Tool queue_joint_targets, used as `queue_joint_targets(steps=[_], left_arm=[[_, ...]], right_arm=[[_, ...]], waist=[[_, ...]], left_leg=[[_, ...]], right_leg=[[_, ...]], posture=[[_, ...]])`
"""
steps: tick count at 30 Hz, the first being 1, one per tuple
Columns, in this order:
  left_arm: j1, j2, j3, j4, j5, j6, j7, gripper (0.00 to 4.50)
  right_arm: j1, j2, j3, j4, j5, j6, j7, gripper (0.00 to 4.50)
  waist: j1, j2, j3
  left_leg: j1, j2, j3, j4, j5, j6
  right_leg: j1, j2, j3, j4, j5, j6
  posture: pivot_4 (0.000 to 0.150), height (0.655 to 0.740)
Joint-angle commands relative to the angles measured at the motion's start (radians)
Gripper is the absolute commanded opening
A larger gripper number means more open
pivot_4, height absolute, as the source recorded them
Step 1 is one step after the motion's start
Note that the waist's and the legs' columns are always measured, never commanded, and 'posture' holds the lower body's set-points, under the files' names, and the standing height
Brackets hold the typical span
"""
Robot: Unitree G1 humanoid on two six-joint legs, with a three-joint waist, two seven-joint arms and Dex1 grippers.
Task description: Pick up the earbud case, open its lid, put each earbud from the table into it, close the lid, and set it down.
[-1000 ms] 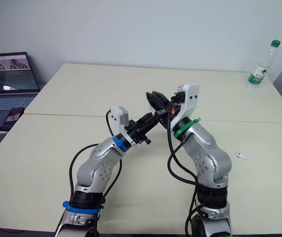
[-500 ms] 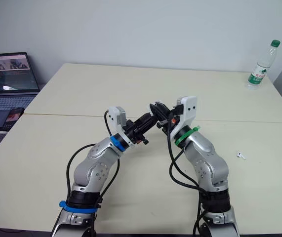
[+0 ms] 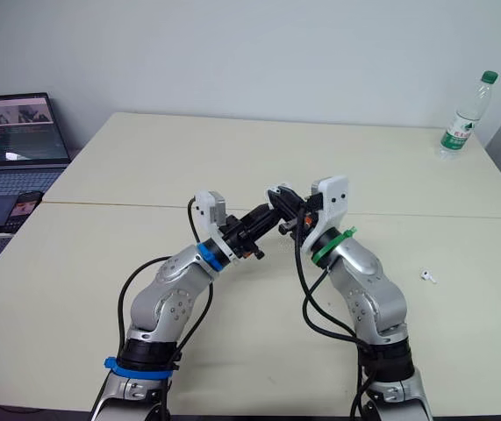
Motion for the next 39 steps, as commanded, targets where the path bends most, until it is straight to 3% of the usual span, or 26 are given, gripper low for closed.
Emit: queue_joint_targets(steps=[1, 29, 39], left_arm=[[-0.011, -0.007, 0.009, -0.065, -0.04, -0.015, -0.024, 0.76], [0.007, 0.004, -0.022, -0.074, -0.021, -0.026, -0.055, 0.76], [-0.009, -0.032, 0.039, -0.065, -0.066, 0.002, -0.013, 0.76]], right_arm=[[0.001, -0.003, 0.023, 0.007, -0.021, -0.005, -0.008, 0.43], [-0.003, -0.043, 0.07, 0.006, -0.098, 0.048, -0.059, 0.43], [0.023, -0.006, 0.036, -0.011, -0.067, 0.056, -0.081, 0.43]], waist=[[0.0, 0.0, 0.0], [0.0, 0.0, 0.0], [0.0, 0.0, 0.0]], left_leg=[[0.0, 0.0, 0.0, 0.0, 0.0, 0.0], [0.0, 0.0, 0.0, 0.0, 0.0, 0.0], [0.0, 0.0, 0.0, 0.0, 0.0, 0.0]], right_leg=[[0.0, 0.0, 0.0, 0.0, 0.0, 0.0], [0.0, 0.0, 0.0, 0.0, 0.0, 0.0], [0.0, 0.0, 0.0, 0.0, 0.0, 0.0]], posture=[[0.15, 0.74], [0.15, 0.74], [0.15, 0.74]])
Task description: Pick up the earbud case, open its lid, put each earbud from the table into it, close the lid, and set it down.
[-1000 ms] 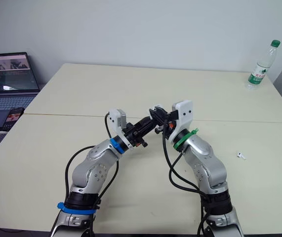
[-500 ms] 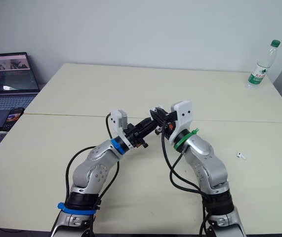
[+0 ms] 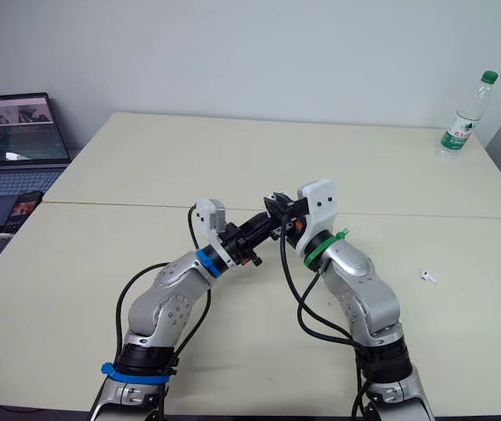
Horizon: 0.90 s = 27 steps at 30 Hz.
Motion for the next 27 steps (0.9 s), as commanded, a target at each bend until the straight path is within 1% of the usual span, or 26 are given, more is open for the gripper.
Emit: queue_joint_targets(steps=[1, 15, 27], left_arm=[[-0.039, -0.024, 0.031, -0.07, -0.063, -0.018, 0.001, 0.76], [-0.045, -0.038, 0.052, -0.07, -0.085, 0.002, 0.02, 0.76], [-0.047, -0.04, 0.059, -0.064, -0.089, 0.001, 0.021, 0.76]], right_arm=[[0.033, 0.005, -0.024, -0.005, 0.008, 0.021, -0.021, 0.43], [0.085, 0.034, -0.04, -0.045, 0.027, 0.035, -0.046, 0.43], [0.098, 0.023, -0.041, -0.059, 0.045, 0.044, -0.054, 0.43]], waist=[[0.0, 0.0, 0.0], [0.0, 0.0, 0.0], [0.0, 0.0, 0.0]], left_leg=[[0.0, 0.0, 0.0, 0.0, 0.0, 0.0], [0.0, 0.0, 0.0, 0.0, 0.0, 0.0], [0.0, 0.0, 0.0, 0.0, 0.0, 0.0]], right_leg=[[0.0, 0.0, 0.0, 0.0, 0.0, 0.0], [0.0, 0.0, 0.0, 0.0, 0.0, 0.0], [0.0, 0.0, 0.0, 0.0, 0.0, 0.0]], posture=[[0.15, 0.74], [0.15, 0.74], [0.15, 0.74]])
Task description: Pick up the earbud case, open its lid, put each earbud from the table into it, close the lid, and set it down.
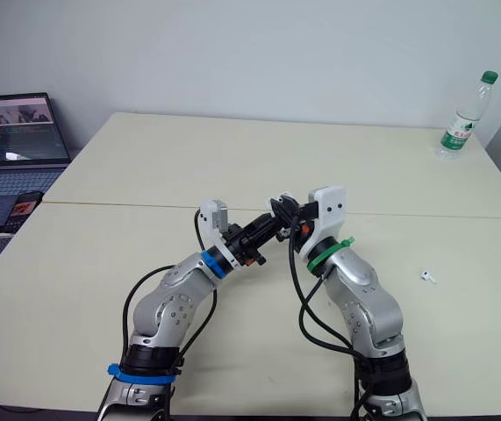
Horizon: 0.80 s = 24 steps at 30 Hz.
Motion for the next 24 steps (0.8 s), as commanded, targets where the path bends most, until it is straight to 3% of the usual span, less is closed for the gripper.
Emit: queue_joint_targets(steps=[1, 24], left_arm=[[-0.046, -0.011, 0.052, -0.063, -0.052, -0.04, 0.004, 0.76], [-0.044, 0.024, 0.007, -0.05, 0.0, -0.078, -0.06, 0.76]], right_arm=[[0.033, -0.02, -0.013, -0.007, 0.001, 0.04, -0.012, 0.43], [0.023, -0.095, 0.021, -0.037, -0.013, 0.161, -0.004, 0.43]], waist=[[0.0, 0.0, 0.0], [0.0, 0.0, 0.0]], left_leg=[[0.0, 0.0, 0.0, 0.0, 0.0, 0.0], [0.0, 0.0, 0.0, 0.0, 0.0, 0.0]], right_leg=[[0.0, 0.0, 0.0, 0.0, 0.0, 0.0], [0.0, 0.0, 0.0, 0.0, 0.0, 0.0]], posture=[[0.15, 0.74], [0.15, 0.74]])
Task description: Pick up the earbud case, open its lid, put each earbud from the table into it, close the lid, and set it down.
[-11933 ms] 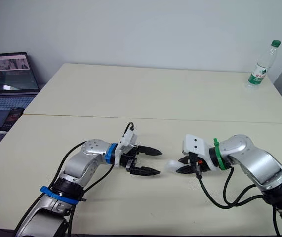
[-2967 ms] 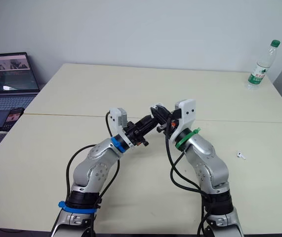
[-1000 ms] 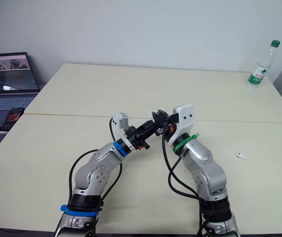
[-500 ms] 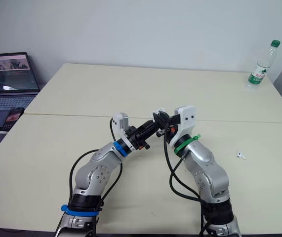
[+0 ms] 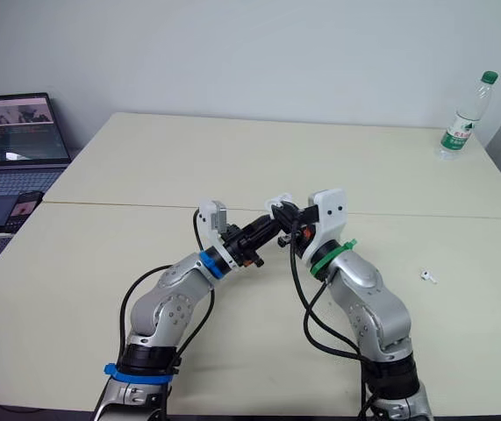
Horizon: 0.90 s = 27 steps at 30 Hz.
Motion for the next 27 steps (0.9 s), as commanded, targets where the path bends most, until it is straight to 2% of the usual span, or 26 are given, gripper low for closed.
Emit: queue_joint_targets(steps=[1, 7, 11, 18, 19, 23, 27], left_arm=[[-0.043, -0.002, 0.012, -0.062, -0.008, -0.081, -0.03, 0.76], [-0.039, 0.001, -0.001, -0.057, 0.022, -0.104, -0.042, 0.76], [-0.038, -0.003, -0.001, -0.057, 0.022, -0.109, -0.042, 0.76], [-0.037, -0.004, 0.001, -0.055, 0.023, -0.117, -0.043, 0.76], [-0.037, -0.002, 0.001, -0.054, 0.024, -0.119, -0.045, 0.76], [-0.038, 0.008, 0.002, -0.048, 0.031, -0.134, -0.054, 0.76], [-0.037, 0.025, 0.005, -0.046, 0.032, -0.141, -0.067, 0.76]], right_arm=[[0.02, -0.025, 0.004, 0.015, -0.014, 0.084, -0.023, 0.43], [0.012, -0.021, -0.011, 0.01, -0.009, 0.13, -0.048, 0.43], [0.01, -0.019, -0.021, 0.009, -0.007, 0.133, -0.052, 1.74], [0.001, -0.002, -0.045, 0.005, -0.002, 0.068, -0.039, 4.34], [-0.001, 0.002, -0.051, 0.003, 0.0, 0.049, -0.034, 4.47], [-0.003, 0.002, -0.081, -0.016, 0.025, 0.005, -0.01, 4.47], [0.019, -0.043, -0.147, -0.075, 0.117, 0.019, 0.056, 4.47]], waist=[[0.0, 0.0, 0.0], [0.0, 0.0, 0.0], [0.0, 0.0, 0.0], [0.0, 0.0, 0.0], [0.0, 0.0, 0.0], [0.0, 0.0, 0.0], [0.0, 0.0, 0.0]], left_leg=[[0.0, 0.0, 0.0, 0.0, 0.0, 0.0], [0.0, 0.0, 0.0, 0.0, 0.0, 0.0], [0.0, 0.0, 0.0, 0.0, 0.0, 0.0], [0.0, 0.0, 0.0, 0.0, 0.0, 0.0], [0.0, 0.0, 0.0, 0.0, 0.0, 0.0], [0.0, 0.0, 0.0, 0.0, 0.0, 0.0], [0.0, 0.0, 0.0, 0.0, 0.0, 0.0]], right_leg=[[0.0, 0.0, 0.0, 0.0, 0.0, 0.0], [0.0, 0.0, 0.0, 0.0, 0.0, 0.0], [0.0, 0.0, 0.0, 0.0, 0.0, 0.0], [0.0, 0.0, 0.0, 0.0, 0.0, 0.0], [0.0, 0.0, 0.0, 0.0, 0.0, 0.0], [0.0, 0.0, 0.0, 0.0, 0.0, 0.0], [0.0, 0.0, 0.0, -0.001, 0.0, 0.0]], posture=[[0.15, 0.74], [0.15, 0.74], [0.15, 0.74], [0.15, 0.74], [0.15, 0.74], [0.15, 0.74], [0.15, 0.74]])
